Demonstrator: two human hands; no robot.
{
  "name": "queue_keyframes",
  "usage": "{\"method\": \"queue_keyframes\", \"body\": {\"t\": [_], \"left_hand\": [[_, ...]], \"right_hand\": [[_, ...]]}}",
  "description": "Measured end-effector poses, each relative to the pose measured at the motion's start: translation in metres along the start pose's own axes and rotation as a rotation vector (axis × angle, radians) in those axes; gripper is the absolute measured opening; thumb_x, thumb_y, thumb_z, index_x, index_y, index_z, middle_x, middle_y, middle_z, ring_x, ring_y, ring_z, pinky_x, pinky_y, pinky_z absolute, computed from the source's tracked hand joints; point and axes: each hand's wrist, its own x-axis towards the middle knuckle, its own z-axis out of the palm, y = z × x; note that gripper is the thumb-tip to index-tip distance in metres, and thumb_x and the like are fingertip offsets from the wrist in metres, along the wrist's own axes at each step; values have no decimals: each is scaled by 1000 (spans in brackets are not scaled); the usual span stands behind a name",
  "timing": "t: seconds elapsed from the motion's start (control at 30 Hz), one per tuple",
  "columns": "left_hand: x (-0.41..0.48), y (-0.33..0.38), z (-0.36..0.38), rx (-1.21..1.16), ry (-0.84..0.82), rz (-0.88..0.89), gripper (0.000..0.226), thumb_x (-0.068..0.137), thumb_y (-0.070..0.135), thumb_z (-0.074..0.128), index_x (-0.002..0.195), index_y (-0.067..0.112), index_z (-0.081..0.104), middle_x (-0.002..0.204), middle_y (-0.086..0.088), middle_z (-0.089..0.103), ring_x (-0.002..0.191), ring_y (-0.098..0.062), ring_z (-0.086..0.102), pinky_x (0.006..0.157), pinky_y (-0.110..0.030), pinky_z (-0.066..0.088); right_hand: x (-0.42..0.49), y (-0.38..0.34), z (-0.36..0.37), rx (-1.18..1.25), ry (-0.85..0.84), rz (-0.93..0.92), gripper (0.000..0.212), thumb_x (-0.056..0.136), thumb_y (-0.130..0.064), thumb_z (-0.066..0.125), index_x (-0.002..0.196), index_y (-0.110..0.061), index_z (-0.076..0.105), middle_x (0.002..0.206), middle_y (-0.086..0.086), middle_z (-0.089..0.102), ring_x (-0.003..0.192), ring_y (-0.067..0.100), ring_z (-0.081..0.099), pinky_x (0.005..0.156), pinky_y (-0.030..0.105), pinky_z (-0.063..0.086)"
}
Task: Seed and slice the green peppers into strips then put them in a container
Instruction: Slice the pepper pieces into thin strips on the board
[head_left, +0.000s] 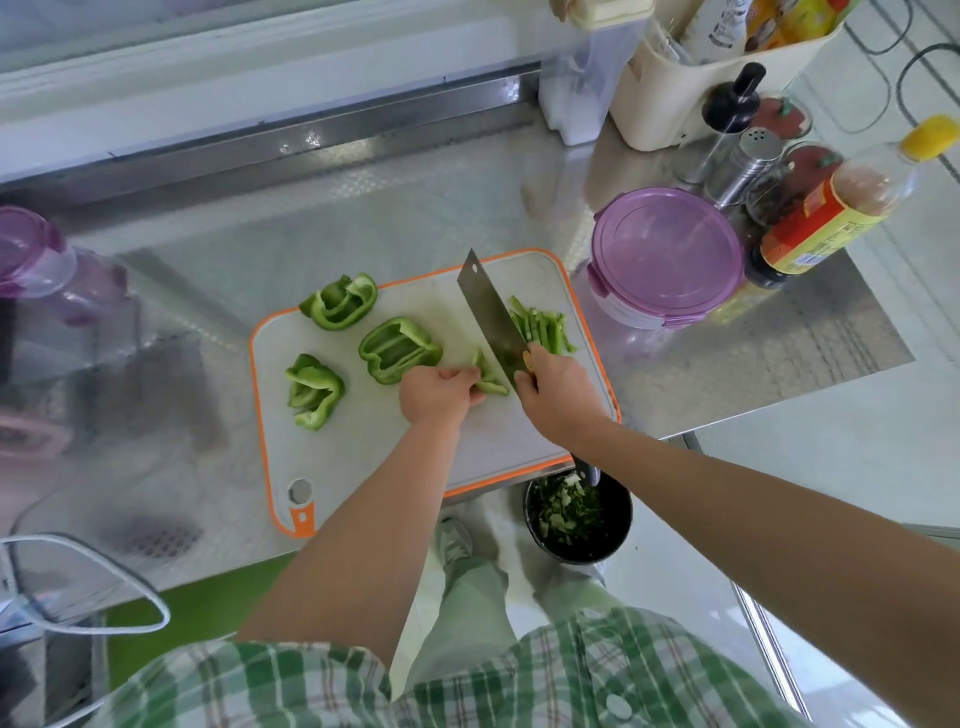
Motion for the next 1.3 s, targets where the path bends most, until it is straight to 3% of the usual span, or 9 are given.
{"method": "queue_keyframes", "body": {"t": [0.43, 0.6, 0.73, 0.9, 1.0, 1.17, 1.3], "left_hand": [[3, 5, 4, 20, 24, -21, 26, 82, 8, 77, 58, 8, 64, 47, 2, 64, 66, -27, 72, 82, -42, 60], [5, 5, 6, 15, 41, 2, 25, 80, 5, 77, 59, 5, 64, 61, -9, 70, 65, -28, 73, 79, -46, 60], [7, 5, 7, 41, 40, 0, 26, 81, 5, 76, 60, 7, 62, 45, 3, 63, 64, -27, 72, 79, -45, 60], [7, 3, 3, 34, 26, 1, 24, 82, 6, 75, 62, 7, 63, 54, -2, 67, 64, -27, 72, 81, -48, 59], [7, 0, 0, 18, -1, -2, 23, 83, 6, 75, 63, 7, 64, 49, 3, 65, 67, -27, 72, 82, -48, 59], [6, 2, 0, 8, 9, -15, 23, 81, 6, 77, 62, 6, 64, 49, 3, 66, 68, -28, 72, 82, -46, 59], [6, 4, 2, 1, 28, -10, 26, 79, 5, 78, 58, 6, 63, 50, -1, 66, 67, -28, 72, 81, -45, 59]], "right_hand": [[-8, 4, 0, -73, -68, -29, 15, 96, -18, 44, 84, -10, 38, 64, 6, 43, 60, 28, 45, 53, 31, 32], [-2, 3, 2, -50, -92, 14, 21, 95, -17, 44, 76, -10, 38, 64, 6, 43, 60, 28, 46, 53, 31, 33], [5, -2, 1, -43, -105, 40, 31, 95, -16, 44, 67, -16, 32, 65, 4, 42, 65, 27, 46, 56, 30, 33], [8, -14, 10, -135, -71, 32, 10, 98, -18, 42, 91, -10, 42, 81, 11, 51, 75, 32, 49, 62, 35, 36], [3, -10, 11, -144, -23, -2, 16, 99, -19, 41, 105, -6, 47, 85, 14, 56, 79, 34, 54, 60, 35, 34], [-3, -8, 1, -77, 20, -44, 14, 98, -19, 42, 100, -6, 47, 73, 9, 46, 66, 30, 45, 56, 34, 32], [-7, -10, -6, -104, -38, -59, 13, 97, -19, 43, 88, -13, 38, 68, 5, 42, 65, 29, 45, 57, 33, 33]]}}
